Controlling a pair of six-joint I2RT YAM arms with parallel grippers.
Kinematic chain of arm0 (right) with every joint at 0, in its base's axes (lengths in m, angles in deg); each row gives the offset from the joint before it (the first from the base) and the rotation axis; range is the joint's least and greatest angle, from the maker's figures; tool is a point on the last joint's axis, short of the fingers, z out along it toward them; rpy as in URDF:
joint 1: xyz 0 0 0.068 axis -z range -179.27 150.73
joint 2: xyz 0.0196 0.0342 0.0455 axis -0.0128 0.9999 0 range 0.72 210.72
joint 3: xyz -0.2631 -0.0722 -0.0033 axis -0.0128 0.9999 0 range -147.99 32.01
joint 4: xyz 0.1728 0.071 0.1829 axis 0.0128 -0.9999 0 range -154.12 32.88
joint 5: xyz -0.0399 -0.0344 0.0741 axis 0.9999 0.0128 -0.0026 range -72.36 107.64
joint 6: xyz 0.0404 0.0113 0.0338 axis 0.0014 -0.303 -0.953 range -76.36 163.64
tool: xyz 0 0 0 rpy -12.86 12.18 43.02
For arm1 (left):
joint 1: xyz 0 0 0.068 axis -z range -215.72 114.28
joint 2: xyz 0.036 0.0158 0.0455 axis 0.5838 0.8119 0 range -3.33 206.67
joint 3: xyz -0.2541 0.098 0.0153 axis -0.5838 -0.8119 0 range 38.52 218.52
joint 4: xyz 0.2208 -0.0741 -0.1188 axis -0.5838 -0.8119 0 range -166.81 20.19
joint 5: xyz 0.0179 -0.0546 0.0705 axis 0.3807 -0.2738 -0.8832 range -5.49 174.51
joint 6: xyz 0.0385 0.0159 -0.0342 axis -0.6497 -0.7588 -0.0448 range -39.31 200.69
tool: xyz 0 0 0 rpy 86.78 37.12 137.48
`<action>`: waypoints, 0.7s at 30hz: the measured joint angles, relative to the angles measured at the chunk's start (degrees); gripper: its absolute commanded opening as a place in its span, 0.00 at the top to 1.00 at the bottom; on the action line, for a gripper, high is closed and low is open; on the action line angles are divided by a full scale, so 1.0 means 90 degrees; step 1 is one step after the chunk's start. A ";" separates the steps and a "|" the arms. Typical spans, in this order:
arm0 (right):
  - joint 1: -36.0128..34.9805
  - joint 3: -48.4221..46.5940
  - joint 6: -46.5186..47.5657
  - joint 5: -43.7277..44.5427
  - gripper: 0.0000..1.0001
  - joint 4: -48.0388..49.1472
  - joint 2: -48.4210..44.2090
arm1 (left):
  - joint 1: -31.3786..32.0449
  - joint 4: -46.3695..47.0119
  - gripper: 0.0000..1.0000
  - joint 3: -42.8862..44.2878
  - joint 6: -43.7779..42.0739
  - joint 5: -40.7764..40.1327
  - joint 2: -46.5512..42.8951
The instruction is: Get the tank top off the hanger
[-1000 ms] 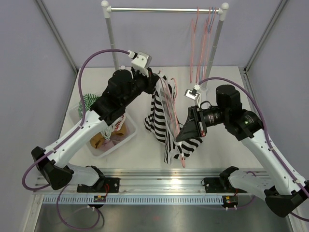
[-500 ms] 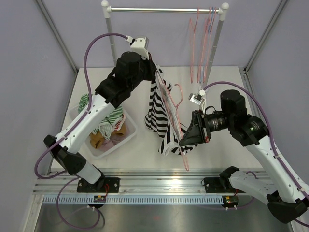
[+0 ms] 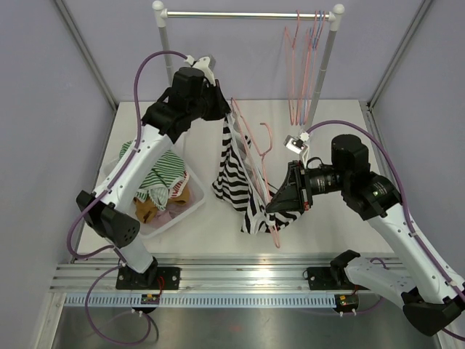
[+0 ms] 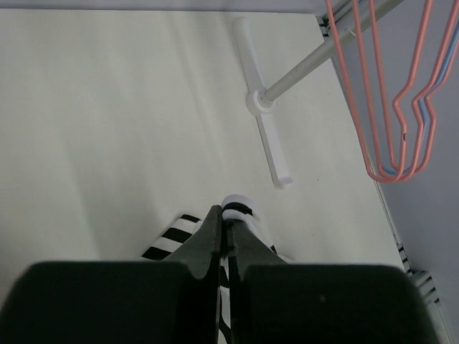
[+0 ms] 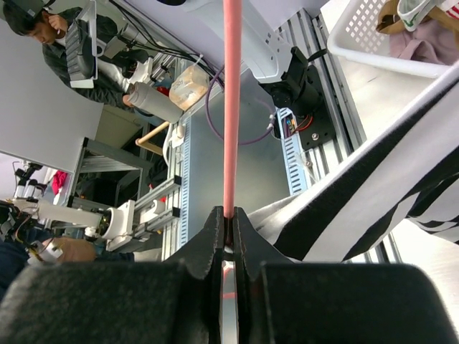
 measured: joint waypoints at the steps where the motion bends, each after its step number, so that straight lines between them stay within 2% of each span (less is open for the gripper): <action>1: 0.0000 0.0005 -0.0007 0.0027 1.00 0.0036 0.0007 | -0.0053 0.0010 1.00 -0.0022 0.0017 0.0163 0.0019; 5: 0.0000 0.0083 -0.0243 0.0202 1.00 0.0430 0.0032 | -0.0141 0.0532 1.00 -0.0614 0.0075 0.0792 -0.0146; 11: -0.0002 0.0107 -0.0891 0.0903 1.00 0.1409 0.0338 | -0.0090 0.1695 1.00 -0.2501 0.0233 0.1877 -0.0937; 15: -0.0002 0.0085 -0.1285 0.1537 1.00 0.2064 0.0763 | 0.0282 0.2370 1.00 -0.3381 0.0124 0.2164 -0.1564; 18: 0.0000 -0.0238 -0.1535 0.1948 1.00 0.2268 0.1277 | 0.0595 0.2783 1.00 -0.3886 -0.0010 0.2283 -0.2006; 21: 0.0000 -0.1022 -0.1460 0.2506 1.00 0.2191 0.1948 | 0.0716 0.3461 1.00 -0.4507 -0.0061 0.2633 -0.2351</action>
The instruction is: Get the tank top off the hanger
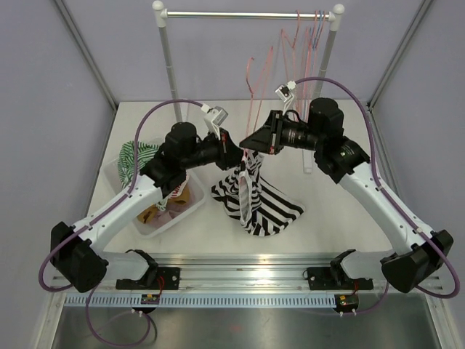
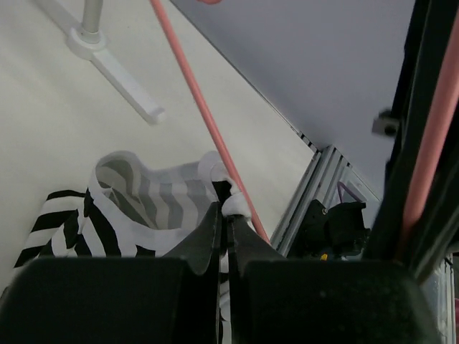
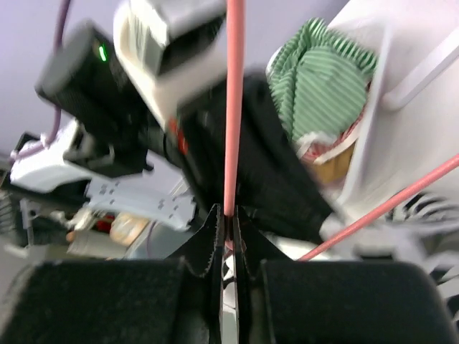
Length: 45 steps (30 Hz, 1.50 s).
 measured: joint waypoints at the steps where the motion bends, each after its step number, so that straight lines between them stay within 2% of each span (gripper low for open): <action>1: 0.0010 -0.0260 0.0155 0.0153 1.00 -0.0027 0.0187 | 0.0000 0.0282 1.00 -0.0245 0.0027 0.0146 -0.0080; 4: 0.0044 -0.0627 0.0736 0.0335 1.00 -0.0036 0.0432 | -0.0005 0.0840 1.00 -0.0935 0.0126 0.0508 -0.0270; 8: 0.0068 -0.0695 0.1865 0.0452 1.00 -0.0131 0.0459 | 0.0000 0.0743 1.00 -0.1081 0.0136 0.0520 -0.0284; 13: 0.0182 -0.1047 0.2742 0.0454 1.00 -0.0697 0.0525 | 0.0002 0.0345 1.00 -0.1069 0.0085 -0.0056 -0.0267; 16: 0.0279 -0.1345 0.2688 0.0279 1.00 -0.0724 0.0612 | 0.0012 0.0146 0.93 -0.0991 0.0085 -0.0335 -0.0131; 17: 0.0321 -0.1394 0.2506 0.0168 1.00 -0.0678 0.0634 | 0.0036 0.0056 0.89 -0.0930 0.0090 -0.0444 -0.0058; 18: 0.0345 -0.1401 0.2268 0.0044 1.00 -0.0605 0.0651 | 0.0066 -0.0029 0.78 -0.0867 0.0087 -0.0561 0.0010; 20: 0.0381 -0.1345 0.1707 -0.0199 1.00 -0.0435 0.0682 | 0.0136 -0.0204 0.71 -0.0733 0.0075 -0.0792 0.0112; 25: 0.0393 -0.0860 0.0194 -0.0770 1.00 0.0100 0.0680 | 0.0202 -0.0891 0.11 -0.0066 0.0015 -0.1438 0.0347; 28: 0.0425 -0.0809 -0.0449 -0.1020 1.00 0.0117 0.0712 | 0.0202 -0.1304 0.01 0.0420 -0.0029 -0.1899 0.0447; 32: 0.0670 -0.1367 -0.1054 -0.1404 1.00 0.0138 0.1083 | 0.0199 -0.1950 0.01 0.0896 -0.0032 -0.2681 0.0454; 38: 0.1059 -0.3007 -0.1834 -0.1955 1.00 0.0255 0.2348 | 0.0194 -0.2914 0.01 0.0916 -0.0017 -0.3521 0.0272; 45: 0.1083 -0.4828 -0.2081 -0.2064 1.00 -0.0279 0.3830 | 0.0187 -0.3874 0.01 0.0551 0.0185 -0.4177 -0.0784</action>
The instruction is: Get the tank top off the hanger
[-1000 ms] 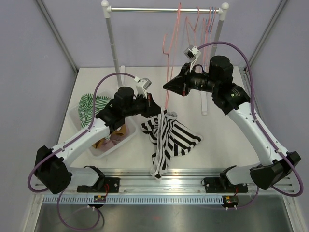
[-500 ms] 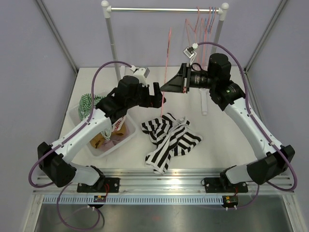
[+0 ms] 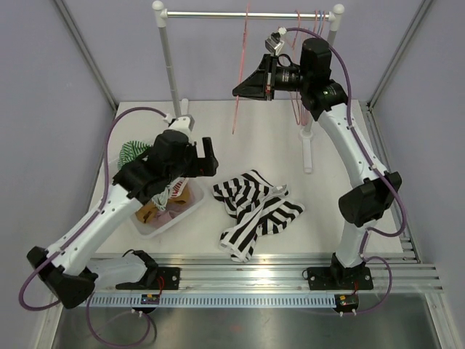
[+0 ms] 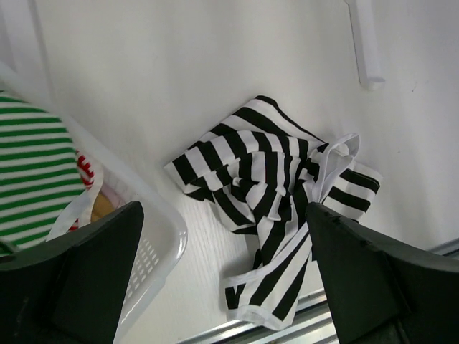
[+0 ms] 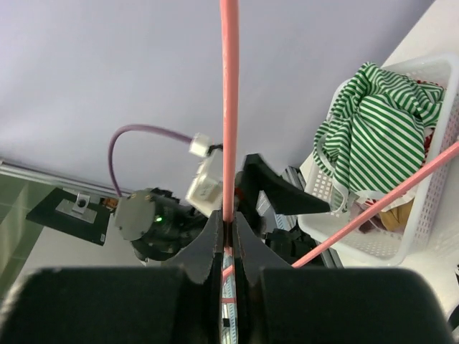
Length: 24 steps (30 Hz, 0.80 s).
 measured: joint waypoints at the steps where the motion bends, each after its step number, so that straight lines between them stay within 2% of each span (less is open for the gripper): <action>1: -0.0002 -0.0112 -0.0010 0.0015 1.00 -0.0068 0.0102 | -0.0002 -0.0085 0.01 -0.0075 0.0017 -0.0046 -0.0228; 5: -0.0068 -0.0690 -0.0085 0.0041 1.00 -0.0294 0.0580 | -0.0007 -0.0481 0.01 -0.0231 0.0063 -0.0175 -0.1042; 12: -0.0503 -0.2373 -0.0287 0.0109 1.00 -0.0498 0.1770 | -0.0010 -0.1112 0.01 -0.0248 -0.0002 -0.0342 -0.2006; 21: -0.0818 -0.3747 -0.1226 0.0282 1.00 0.0121 0.3191 | -0.0012 -0.1486 0.01 -0.0449 -0.0248 -0.0350 -0.2737; 24: -0.0789 -0.3854 -0.1479 0.0359 1.00 0.0454 0.3439 | -0.0010 -0.1489 0.01 -0.0644 -0.0313 -0.0347 -0.2837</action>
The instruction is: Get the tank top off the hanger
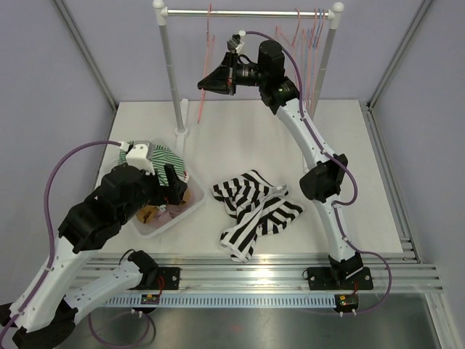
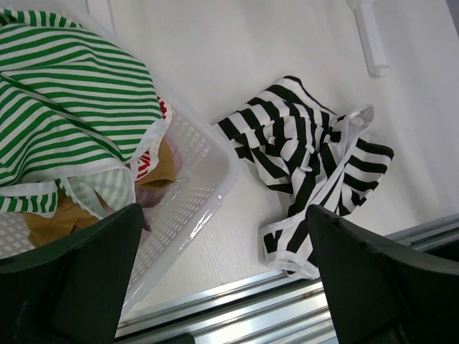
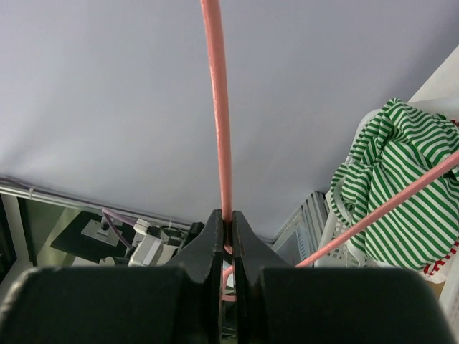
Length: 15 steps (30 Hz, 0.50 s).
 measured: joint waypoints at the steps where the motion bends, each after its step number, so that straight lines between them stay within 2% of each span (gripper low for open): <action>1: 0.0007 0.0000 -0.0058 0.0015 1.00 0.0090 0.0036 | -0.0002 -0.0002 0.01 -0.0078 -0.0022 0.0002 -0.0010; 7: 0.0019 -0.0015 -0.0374 0.0061 1.00 0.0568 0.0070 | 0.0000 0.0051 0.01 -0.0607 -0.0109 0.0104 0.0029; 15: 0.0102 -0.0015 -0.0651 0.0284 1.00 0.0692 0.0070 | 0.0000 0.0209 0.01 -0.0772 -0.0146 0.0233 0.0143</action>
